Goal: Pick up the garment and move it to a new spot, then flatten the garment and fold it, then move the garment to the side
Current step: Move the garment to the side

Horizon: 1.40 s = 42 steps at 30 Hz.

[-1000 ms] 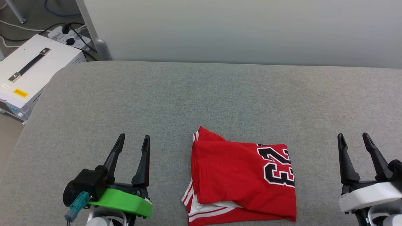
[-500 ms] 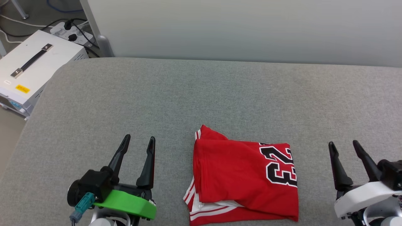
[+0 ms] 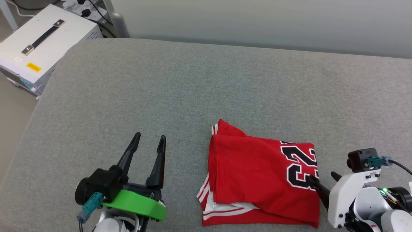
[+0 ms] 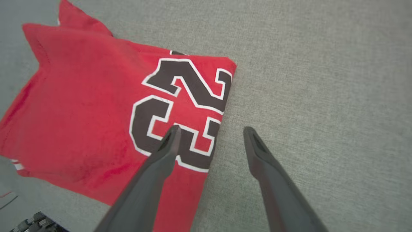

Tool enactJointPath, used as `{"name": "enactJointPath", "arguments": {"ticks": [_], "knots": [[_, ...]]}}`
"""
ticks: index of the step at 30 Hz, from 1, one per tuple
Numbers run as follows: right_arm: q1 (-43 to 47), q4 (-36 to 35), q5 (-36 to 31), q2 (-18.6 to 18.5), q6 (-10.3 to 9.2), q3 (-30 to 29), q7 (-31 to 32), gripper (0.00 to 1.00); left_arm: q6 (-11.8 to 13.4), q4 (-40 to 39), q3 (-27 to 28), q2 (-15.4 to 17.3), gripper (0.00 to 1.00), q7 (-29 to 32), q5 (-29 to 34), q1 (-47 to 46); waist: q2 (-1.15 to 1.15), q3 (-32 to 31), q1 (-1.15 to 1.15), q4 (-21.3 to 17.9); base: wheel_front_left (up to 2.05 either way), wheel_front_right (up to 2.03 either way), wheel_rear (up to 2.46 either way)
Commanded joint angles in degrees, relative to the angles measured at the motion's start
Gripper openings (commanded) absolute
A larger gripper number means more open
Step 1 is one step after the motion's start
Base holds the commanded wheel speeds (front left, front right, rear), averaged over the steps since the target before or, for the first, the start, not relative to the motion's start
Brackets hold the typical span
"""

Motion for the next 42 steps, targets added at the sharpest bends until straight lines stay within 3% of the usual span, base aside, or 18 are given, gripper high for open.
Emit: {"name": "enactJointPath", "arguments": {"ticks": [1,13,14,16,23,28,37,38,39,42], "knots": [[-1.99,1.75,-1.36,1.65,-0.03,-1.41,4.04,1.0,-0.16,0.2,-0.2,-0.29,1.0,-0.33,-0.3,-1.72,0.69,2.62,0.0,2.91,0.0,0.0,0.0],[-2.42,9.54,-3.59,4.05,-0.03,-1.11,10.09,1.0,-0.16,0.48,-0.29,-0.39,1.0,-0.33,-0.38,-2.86,0.69,4.49,0.0,5.84,0.0,0.0,0.0],[-2.44,10.03,-3.61,4.01,-0.03,-0.8,9.95,0.36,-0.16,0.51,-0.26,-0.4,1.0,-0.33,-0.34,-2.86,0.69,4.46,0.0,5.81,0.0,0.0,0.0],[-2.72,10.62,-3.78,3.84,-0.03,-0.35,9.06,0.0,-0.16,0.59,-0.31,-0.38,1.0,-0.33,-0.25,-2.81,0.69,4.31,0.0,5.52,0.0,0.0,0.0],[-4.62,11.15,-4.6,1.68,-0.03,1.47,3.48,0.0,-0.17,1.35,-1.7,-0.18,1.0,-0.33,-0.33,-2.53,0.69,3.08,0.0,3.22,0.0,0.0,0.0],[-5.92,8.91,-7.86,-3.48,-0.03,5.42,-1.06,0.0,-0.17,1.55,-3.11,0.23,1.0,-0.33,-0.45,-2.22,0.69,2.04,0.0,0.37,0.0,0.0,0.0],[-10.45,2.46,-10.11,-16.75,-0.03,13.49,-1.79,0.0,-0.17,0.57,-5.18,0.79,1.0,-0.33,-0.31,-1.5,0.69,2.1,0.0,-8.82,0.0,0.0,0.0],[-11.29,1.79,-10.08,-18.52,-0.03,14.12,-1.4,0.0,-0.17,0.33,-5.52,0.93,1.0,-0.33,-0.19,-1.6,0.69,2.51,0.0,-10.24,0.0,0.0,0.0],[-13.51,0.89,-9.89,-23.86,-0.03,15.0,-0.68,0.0,-0.17,-0.4,-6.87,1.26,1.0,-0.33,0.17,-2.56,0.69,4.08,0.0,-13.71,0.0,0.0,0.0],[-16.56,0.82,-10.22,-27.52,-0.03,15.82,-1.52,0.0,-0.17,-1.44,-7.42,1.73,1.0,-0.33,0.66,-3.68,0.69,6.43,0.0,-17.26,0.0,0.0,0.0]]}}
